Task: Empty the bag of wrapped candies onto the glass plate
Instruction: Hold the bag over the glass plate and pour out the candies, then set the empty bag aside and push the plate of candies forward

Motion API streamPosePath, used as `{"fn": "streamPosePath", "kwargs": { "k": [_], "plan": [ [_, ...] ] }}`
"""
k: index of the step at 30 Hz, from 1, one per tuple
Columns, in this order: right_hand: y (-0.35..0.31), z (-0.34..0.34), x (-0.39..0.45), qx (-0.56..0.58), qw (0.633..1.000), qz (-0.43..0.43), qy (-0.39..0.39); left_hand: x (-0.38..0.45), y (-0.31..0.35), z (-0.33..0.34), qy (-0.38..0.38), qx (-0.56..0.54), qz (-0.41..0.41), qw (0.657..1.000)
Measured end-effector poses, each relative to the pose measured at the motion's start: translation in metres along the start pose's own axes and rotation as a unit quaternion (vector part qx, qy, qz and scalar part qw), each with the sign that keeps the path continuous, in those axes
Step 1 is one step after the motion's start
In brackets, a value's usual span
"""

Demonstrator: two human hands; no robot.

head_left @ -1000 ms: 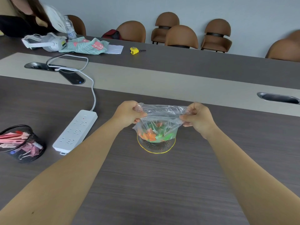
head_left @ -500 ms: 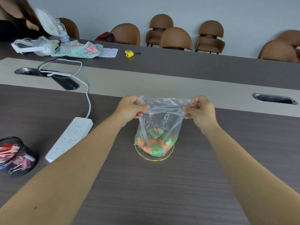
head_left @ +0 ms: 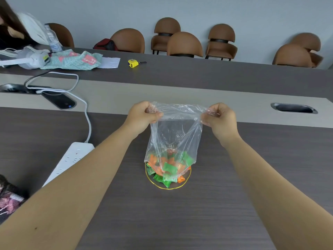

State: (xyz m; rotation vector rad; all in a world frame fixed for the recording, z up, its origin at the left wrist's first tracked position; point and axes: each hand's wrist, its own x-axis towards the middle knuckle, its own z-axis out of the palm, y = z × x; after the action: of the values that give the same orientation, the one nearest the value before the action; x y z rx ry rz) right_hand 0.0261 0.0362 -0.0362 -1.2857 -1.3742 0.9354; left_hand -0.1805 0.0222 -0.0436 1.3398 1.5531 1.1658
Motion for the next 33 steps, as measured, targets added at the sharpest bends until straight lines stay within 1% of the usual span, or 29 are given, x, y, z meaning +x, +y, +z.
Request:
{"fn": "streamPosePath", "kwargs": {
  "k": [2, 5, 8, 11, 14, 18, 21, 23, 26, 29, 31, 33],
  "plan": [
    [-0.005, -0.002, 0.001, 0.034, 0.999, -0.005, -0.001, 0.0, 0.007, 0.001, -0.01, -0.026, 0.003, 1.0],
    [-0.013, -0.008, 0.001, 0.057, 0.998, -0.012, -0.004, -0.003, 0.02, 0.002, -0.005, -0.028, 0.016, 0.999],
    [-0.019, -0.015, -0.003, 0.072, 0.997, -0.026, -0.013, -0.007, 0.032, 0.004, 0.016, -0.011, 0.028, 0.999],
    [-0.025, -0.033, -0.01, 0.078, 0.996, -0.044, -0.004, -0.016, 0.047, 0.016, 0.04, -0.001, 0.067, 0.997],
    [-0.025, -0.065, -0.022, 0.035, 0.997, -0.067, 0.016, -0.03, 0.057, 0.041, 0.04, 0.02, 0.107, 0.993],
    [-0.005, -0.113, -0.046, -0.041, 0.997, -0.067, 0.022, -0.056, 0.049, 0.091, 0.007, 0.039, 0.138, 0.99],
    [0.028, -0.143, -0.069, -0.142, 0.989, -0.043, 0.004, -0.077, 0.025, 0.13, -0.034, 0.118, 0.15, 0.981],
    [0.052, -0.158, -0.085, -0.202, 0.979, -0.02, -0.016, -0.086, 0.002, 0.153, -0.08, 0.167, 0.143, 0.972],
    [0.092, -0.169, -0.108, -0.265, 0.962, 0.025, -0.059, -0.1, -0.038, 0.181, -0.157, 0.242, 0.124, 0.949],
    [0.132, -0.173, -0.124, -0.327, 0.932, 0.074, -0.138, -0.111, -0.075, 0.199, -0.229, 0.296, 0.094, 0.922],
    [0.155, -0.173, -0.131, -0.389, 0.889, 0.115, -0.21, -0.113, -0.095, 0.208, -0.272, 0.369, 0.09, 0.884],
    [0.176, -0.172, -0.135, -0.44, 0.85, 0.135, -0.256, -0.113, -0.111, 0.216, -0.294, 0.462, 0.077, 0.833]
  ]
}}
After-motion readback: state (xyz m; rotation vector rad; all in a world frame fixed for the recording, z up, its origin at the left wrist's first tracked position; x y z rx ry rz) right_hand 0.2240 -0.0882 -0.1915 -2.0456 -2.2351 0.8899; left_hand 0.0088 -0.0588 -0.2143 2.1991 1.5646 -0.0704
